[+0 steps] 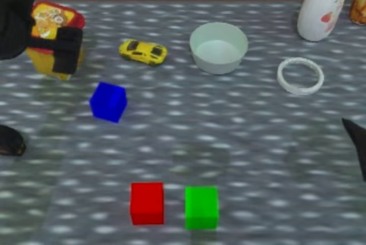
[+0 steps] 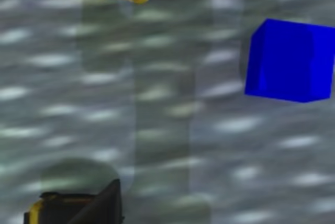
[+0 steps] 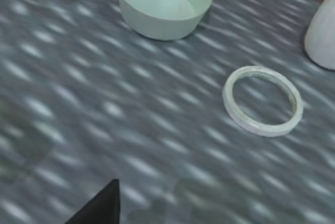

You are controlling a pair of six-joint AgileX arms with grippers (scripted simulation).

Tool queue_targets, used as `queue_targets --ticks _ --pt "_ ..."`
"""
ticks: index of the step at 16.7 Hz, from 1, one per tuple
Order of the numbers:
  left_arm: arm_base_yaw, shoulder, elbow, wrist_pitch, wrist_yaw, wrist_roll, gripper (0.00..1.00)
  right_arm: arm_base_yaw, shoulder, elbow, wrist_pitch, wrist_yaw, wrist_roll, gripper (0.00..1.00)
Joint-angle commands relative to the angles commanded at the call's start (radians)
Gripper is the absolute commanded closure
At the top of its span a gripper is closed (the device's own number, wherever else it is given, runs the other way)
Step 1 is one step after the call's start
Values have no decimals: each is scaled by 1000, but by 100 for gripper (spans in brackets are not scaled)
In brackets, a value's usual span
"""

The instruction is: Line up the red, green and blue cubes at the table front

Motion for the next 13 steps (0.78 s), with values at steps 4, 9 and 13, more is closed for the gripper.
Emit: queue_targets --ticks 4,9,13 --pt "-52 389 317 -204 2 5 0 -148 -337 -274 169 14 109 0" --pt "-96 696 619 -363 2 9 0 -271 -624 -499 327 42 207 0" --pt "-109 788 713 -405 2 9 0 -305 -712 -559 376 54 238 0"
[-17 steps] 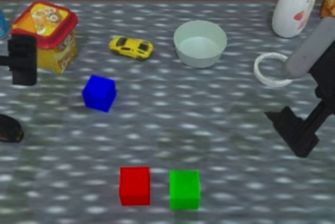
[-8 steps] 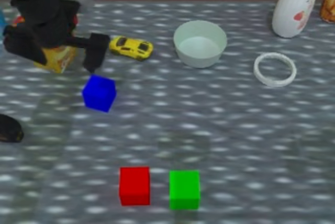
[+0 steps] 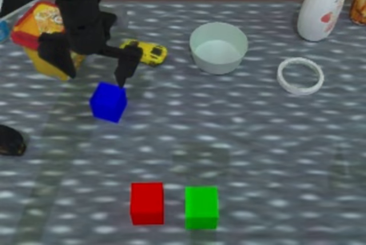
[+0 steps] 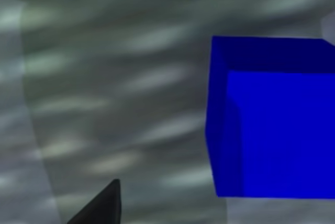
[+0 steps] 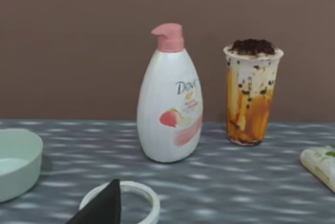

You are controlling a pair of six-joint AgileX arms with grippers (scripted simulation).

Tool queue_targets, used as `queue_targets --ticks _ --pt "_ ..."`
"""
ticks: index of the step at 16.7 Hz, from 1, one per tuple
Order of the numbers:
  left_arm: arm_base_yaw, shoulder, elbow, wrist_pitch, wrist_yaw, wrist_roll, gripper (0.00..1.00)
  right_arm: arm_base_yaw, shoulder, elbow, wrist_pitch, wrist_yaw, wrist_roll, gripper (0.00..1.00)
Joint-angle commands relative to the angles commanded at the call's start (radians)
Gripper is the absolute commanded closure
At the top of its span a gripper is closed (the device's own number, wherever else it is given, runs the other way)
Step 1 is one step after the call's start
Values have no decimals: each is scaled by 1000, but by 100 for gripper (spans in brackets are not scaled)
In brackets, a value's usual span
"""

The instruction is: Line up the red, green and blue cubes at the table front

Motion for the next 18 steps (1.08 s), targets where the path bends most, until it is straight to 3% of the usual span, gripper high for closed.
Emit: queue_targets --ticks 6,12,17,18 --pt "4 4 -17 19 0 2 0 0 0 0 0 0 0 0" --pt "2 72 -151 229 1 2 0 0 0 0 0 0 0 0" --pt "1 86 -173 259 1 2 0 0 0 0 0 0 0 0" --pt "1 86 -173 259 1 2 8 0 0 0 0 0 0 0"
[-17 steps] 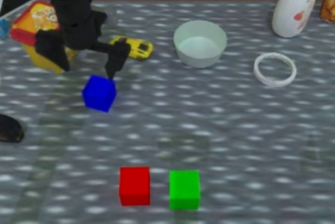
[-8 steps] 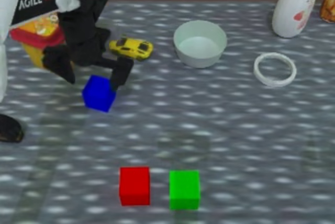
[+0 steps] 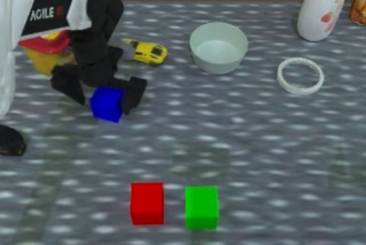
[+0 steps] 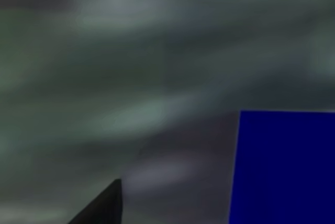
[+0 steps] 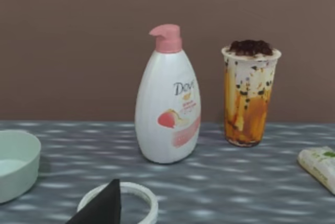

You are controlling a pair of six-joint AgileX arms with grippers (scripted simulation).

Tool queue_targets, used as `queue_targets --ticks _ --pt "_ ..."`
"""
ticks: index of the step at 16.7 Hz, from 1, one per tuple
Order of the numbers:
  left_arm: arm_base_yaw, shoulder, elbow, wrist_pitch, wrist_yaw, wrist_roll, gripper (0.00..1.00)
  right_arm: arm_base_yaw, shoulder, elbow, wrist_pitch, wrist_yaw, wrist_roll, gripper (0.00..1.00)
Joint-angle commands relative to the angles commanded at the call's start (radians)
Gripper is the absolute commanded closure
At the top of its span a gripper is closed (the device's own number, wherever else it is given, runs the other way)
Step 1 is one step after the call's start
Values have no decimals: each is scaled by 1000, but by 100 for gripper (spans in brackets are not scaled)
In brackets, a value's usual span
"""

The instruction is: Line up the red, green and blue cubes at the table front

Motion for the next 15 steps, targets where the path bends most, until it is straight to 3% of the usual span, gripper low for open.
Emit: queue_targets --ticks 12,15 --pt "0 0 0 0 0 0 98 0 0 0 0 0 0 0" --pt "0 0 0 0 0 0 100 0 0 0 0 0 0 0"
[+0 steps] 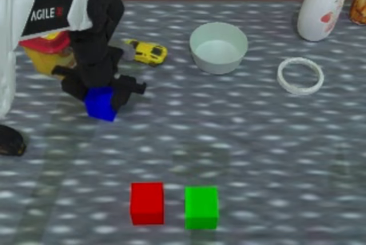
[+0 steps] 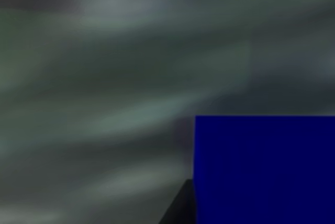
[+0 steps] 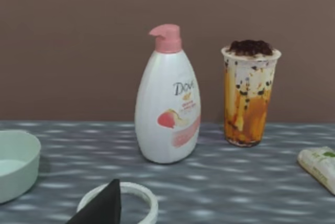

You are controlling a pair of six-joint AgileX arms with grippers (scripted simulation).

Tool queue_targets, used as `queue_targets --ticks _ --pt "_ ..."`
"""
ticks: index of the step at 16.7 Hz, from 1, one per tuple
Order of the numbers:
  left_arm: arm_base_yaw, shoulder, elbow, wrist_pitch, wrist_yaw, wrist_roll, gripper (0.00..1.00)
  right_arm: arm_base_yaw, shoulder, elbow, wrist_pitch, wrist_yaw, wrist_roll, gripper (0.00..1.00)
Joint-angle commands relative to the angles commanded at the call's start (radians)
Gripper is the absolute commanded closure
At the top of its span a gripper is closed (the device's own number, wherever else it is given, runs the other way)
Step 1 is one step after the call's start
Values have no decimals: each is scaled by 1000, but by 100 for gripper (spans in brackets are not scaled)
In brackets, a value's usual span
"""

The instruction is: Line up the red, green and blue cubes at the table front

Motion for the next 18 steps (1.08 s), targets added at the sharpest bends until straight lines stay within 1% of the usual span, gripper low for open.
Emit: queue_targets --ticks 7,9,14,18 --pt "2 -2 4 -4 0 2 100 0 0 0 0 0 0 0" --pt "5 -14 34 -42 0 1 100 0 0 0 0 0 0 0" --pt "19 -72 136 -211 -1 -1 100 0 0 0 0 0 0 0" --pt "21 -81 145 -225 -1 -1 100 0 0 0 0 0 0 0"
